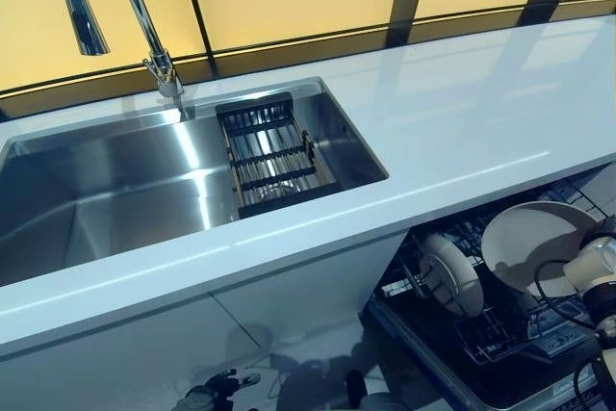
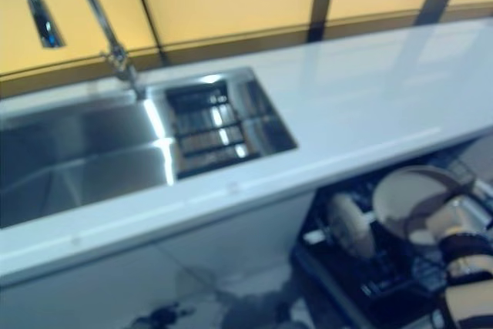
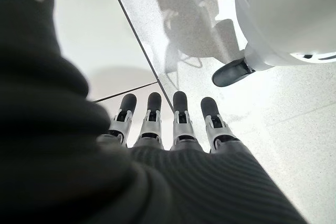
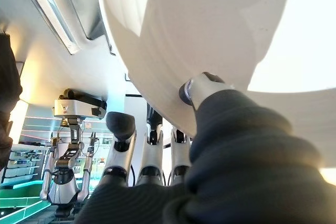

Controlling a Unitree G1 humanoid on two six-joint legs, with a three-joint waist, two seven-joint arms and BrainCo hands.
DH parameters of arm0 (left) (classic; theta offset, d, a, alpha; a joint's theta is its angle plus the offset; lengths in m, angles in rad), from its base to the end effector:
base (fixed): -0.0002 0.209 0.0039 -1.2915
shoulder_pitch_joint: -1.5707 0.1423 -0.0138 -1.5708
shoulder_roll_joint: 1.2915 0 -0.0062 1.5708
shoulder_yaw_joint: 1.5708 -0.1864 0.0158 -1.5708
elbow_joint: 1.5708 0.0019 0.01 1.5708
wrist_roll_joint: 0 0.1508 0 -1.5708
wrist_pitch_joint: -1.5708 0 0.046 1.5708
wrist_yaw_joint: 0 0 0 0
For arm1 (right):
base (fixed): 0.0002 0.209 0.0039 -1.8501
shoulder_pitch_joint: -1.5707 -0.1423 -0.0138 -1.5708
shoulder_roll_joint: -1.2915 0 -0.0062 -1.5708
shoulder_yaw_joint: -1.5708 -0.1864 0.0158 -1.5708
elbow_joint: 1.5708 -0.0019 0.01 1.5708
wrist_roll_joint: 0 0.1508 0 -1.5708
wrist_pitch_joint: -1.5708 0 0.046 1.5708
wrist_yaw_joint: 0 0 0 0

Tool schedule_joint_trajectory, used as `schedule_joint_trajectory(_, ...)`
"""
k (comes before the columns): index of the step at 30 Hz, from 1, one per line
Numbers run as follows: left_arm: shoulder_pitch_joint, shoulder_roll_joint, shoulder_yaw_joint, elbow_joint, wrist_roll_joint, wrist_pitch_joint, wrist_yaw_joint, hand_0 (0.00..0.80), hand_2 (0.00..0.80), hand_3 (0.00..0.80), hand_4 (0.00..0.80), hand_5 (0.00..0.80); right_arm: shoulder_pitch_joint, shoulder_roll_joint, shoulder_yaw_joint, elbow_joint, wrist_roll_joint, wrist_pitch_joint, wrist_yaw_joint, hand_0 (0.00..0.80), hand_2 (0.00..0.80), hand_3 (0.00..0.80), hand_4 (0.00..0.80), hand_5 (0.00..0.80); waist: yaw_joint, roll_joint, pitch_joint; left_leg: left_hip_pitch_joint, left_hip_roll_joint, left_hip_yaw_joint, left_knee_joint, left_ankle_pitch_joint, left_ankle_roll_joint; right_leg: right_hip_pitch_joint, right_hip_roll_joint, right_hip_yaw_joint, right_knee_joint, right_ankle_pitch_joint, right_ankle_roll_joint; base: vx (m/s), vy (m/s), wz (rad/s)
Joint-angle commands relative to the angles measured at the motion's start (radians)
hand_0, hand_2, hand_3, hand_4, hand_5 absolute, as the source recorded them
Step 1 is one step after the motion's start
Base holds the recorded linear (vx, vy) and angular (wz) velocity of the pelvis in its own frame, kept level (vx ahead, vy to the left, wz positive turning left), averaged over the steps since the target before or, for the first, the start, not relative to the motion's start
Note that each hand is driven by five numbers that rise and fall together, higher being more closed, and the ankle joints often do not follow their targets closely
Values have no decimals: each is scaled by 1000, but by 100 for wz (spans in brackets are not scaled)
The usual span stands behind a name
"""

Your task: Take plates into dishwasher

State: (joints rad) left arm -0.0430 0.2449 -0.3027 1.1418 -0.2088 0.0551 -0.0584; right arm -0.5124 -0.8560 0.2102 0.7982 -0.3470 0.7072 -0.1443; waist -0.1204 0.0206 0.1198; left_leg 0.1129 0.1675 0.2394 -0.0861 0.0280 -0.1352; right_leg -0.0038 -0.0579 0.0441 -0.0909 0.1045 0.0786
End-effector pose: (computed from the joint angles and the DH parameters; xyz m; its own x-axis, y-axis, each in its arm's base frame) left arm 0.1031 0.2117 -0.1251 0.3782 0.0473 -0.9245 0.1393 0.9844 0.1073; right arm 0.2576 -0.3707 0.0967 0.4682 -0.8611 -0.1983 0.0186 0.2340 -0.9721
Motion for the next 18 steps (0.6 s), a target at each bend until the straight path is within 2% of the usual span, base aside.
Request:
schedule_joint_trajectory(1,-54,32,-58,28,16,-6,-6,0,0,0,0,0,-120,32,57,108,5,70,-129,800,800,800,800,800,26,-51,0,0,15,-68,-1,-1,21,6,-71,-38,4,4,62,-12,27,3)
schedule_joint_trajectory(7,-59,25,-88,7,3,8,-12,0,0,0,0,0,-140,105,71,204,46,120,-188,800,800,800,800,800,50,-31,4,-1,10,-86,-1,2,26,12,-77,-52,4,4,59,1,32,7)
schedule_joint_trajectory(18,-52,47,-104,-64,5,45,-37,0,0,0,0,0,-185,145,157,296,-77,151,-44,800,800,800,800,800,86,-9,12,-17,-1,-112,-1,10,25,10,-87,-74,4,4,60,-22,21,7)
